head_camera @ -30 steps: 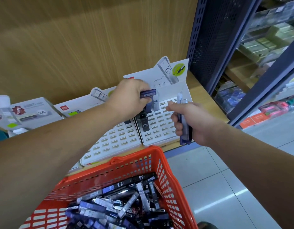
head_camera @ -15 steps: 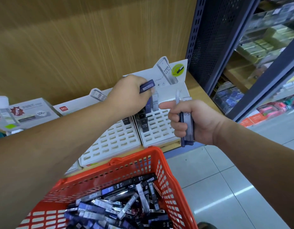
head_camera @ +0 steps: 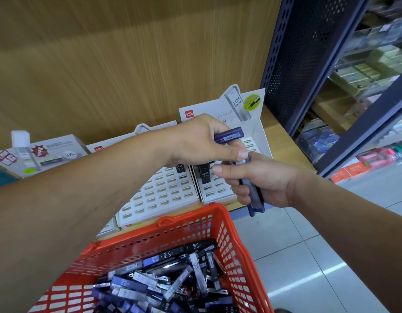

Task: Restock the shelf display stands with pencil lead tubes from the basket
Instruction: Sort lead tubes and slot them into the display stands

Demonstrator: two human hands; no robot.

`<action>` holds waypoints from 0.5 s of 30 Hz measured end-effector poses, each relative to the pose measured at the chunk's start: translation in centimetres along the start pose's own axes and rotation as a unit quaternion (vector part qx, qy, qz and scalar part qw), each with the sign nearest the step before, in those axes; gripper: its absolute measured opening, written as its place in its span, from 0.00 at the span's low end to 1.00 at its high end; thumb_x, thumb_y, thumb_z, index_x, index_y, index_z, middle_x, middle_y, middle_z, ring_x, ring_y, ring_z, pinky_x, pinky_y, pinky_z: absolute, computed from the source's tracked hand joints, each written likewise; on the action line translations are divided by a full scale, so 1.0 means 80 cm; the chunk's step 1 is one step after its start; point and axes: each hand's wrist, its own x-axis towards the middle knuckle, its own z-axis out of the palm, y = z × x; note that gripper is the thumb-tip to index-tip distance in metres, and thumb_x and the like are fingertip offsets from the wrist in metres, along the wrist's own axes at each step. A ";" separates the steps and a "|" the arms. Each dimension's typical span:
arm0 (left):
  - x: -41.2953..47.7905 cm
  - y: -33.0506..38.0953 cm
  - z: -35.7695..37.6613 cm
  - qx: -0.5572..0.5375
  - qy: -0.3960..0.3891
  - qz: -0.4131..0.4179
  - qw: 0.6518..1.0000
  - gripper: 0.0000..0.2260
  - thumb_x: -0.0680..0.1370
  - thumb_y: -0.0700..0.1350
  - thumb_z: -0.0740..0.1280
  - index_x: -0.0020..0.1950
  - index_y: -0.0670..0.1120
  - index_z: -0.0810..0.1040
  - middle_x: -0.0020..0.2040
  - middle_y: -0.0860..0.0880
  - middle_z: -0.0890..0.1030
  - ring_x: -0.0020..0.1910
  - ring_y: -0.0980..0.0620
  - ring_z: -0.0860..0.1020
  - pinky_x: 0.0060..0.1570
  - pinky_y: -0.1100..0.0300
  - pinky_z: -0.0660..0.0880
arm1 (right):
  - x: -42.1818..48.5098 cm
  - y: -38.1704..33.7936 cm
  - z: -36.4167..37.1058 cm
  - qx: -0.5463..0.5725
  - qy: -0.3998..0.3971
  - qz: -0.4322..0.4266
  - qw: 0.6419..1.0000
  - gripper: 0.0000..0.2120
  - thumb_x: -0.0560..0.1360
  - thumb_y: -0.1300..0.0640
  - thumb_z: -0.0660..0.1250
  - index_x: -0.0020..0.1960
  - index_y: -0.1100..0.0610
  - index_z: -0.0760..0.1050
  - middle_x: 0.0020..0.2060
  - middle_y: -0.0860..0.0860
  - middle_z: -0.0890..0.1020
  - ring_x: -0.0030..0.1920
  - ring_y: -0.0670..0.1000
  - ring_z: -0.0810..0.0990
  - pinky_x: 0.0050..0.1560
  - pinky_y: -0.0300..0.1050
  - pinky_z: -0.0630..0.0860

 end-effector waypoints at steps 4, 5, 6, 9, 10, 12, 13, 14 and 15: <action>0.000 -0.003 -0.002 -0.011 0.023 0.021 0.999 0.03 0.78 0.46 0.75 0.50 0.49 0.86 0.42 0.54 0.86 0.40 0.61 0.81 0.43 0.67 0.76 | -0.004 -0.004 -0.003 0.037 -0.018 -0.018 0.999 0.14 0.71 0.47 0.77 0.32 0.50 0.77 0.32 0.50 0.68 0.29 0.47 0.65 0.30 0.41 0.65; 0.000 -0.003 -0.004 -0.022 0.031 0.021 0.999 0.02 0.79 0.45 0.74 0.50 0.47 0.84 0.38 0.55 0.84 0.35 0.62 0.79 0.38 0.69 0.73 | -0.005 -0.003 -0.004 0.049 -0.019 -0.019 0.998 0.15 0.71 0.45 0.77 0.32 0.50 0.76 0.32 0.50 0.68 0.28 0.47 0.65 0.29 0.41 0.65; 0.000 -0.002 -0.006 -0.037 0.039 0.018 0.998 0.02 0.80 0.44 0.73 0.50 0.46 0.83 0.34 0.56 0.81 0.29 0.62 0.75 0.32 0.70 0.70 | -0.006 -0.001 -0.004 0.055 -0.016 -0.016 0.998 0.16 0.70 0.44 0.77 0.32 0.51 0.75 0.31 0.50 0.69 0.28 0.47 0.65 0.29 0.41 0.65; -0.001 0.003 -0.023 -0.096 0.080 -0.001 0.992 0.03 0.82 0.44 0.70 0.53 0.46 0.79 0.28 0.56 0.71 0.24 0.58 0.64 0.26 0.64 0.62 | -0.008 0.011 -0.010 0.028 0.007 0.013 1.000 0.21 0.69 0.40 0.75 0.34 0.54 0.70 0.29 0.50 0.69 0.27 0.49 0.65 0.29 0.42 0.66; 0.000 0.004 -0.030 -0.096 0.115 -0.011 0.989 0.03 0.82 0.46 0.71 0.53 0.47 0.79 0.27 0.57 0.70 0.24 0.58 0.64 0.25 0.64 0.62 | -0.010 0.016 -0.013 0.008 0.023 0.026 0.999 0.21 0.70 0.40 0.76 0.36 0.54 0.70 0.29 0.50 0.69 0.27 0.49 0.65 0.29 0.43 0.66; 0.004 0.002 -0.041 -0.023 0.213 -0.026 0.976 0.04 0.80 0.49 0.73 0.51 0.50 0.81 0.28 0.59 0.73 0.24 0.60 0.69 0.22 0.68 0.65 | -0.010 0.028 -0.024 -0.027 0.075 0.046 0.996 0.20 0.73 0.43 0.76 0.38 0.54 0.70 0.30 0.51 0.70 0.27 0.49 0.65 0.30 0.43 0.67; 0.008 -0.001 -0.042 0.013 0.249 -0.021 0.968 0.04 0.79 0.49 0.74 0.49 0.50 0.82 0.31 0.58 0.75 0.25 0.61 0.70 0.23 0.70 0.66 | -0.010 0.032 -0.029 -0.031 0.105 0.054 0.992 0.19 0.75 0.44 0.75 0.39 0.55 0.70 0.31 0.52 0.70 0.27 0.50 0.65 0.30 0.43 0.67; 0.013 -0.006 -0.040 0.032 0.266 -0.011 0.963 0.04 0.78 0.48 0.75 0.48 0.49 0.83 0.33 0.56 0.76 0.24 0.62 0.70 0.24 0.70 0.67 | -0.010 0.035 -0.034 -0.021 0.130 0.062 0.989 0.18 0.77 0.44 0.73 0.41 0.56 0.71 0.31 0.52 0.71 0.26 0.49 0.65 0.29 0.43 0.68; 0.017 -0.010 -0.034 0.042 0.270 0.002 0.962 0.04 0.78 0.47 0.75 0.47 0.47 0.83 0.34 0.53 0.77 0.24 0.62 0.69 0.25 0.69 0.67 | -0.010 0.037 -0.037 -0.003 0.144 0.068 0.987 0.17 0.79 0.45 0.71 0.44 0.57 0.73 0.32 0.53 0.72 0.26 0.49 0.66 0.29 0.43 0.68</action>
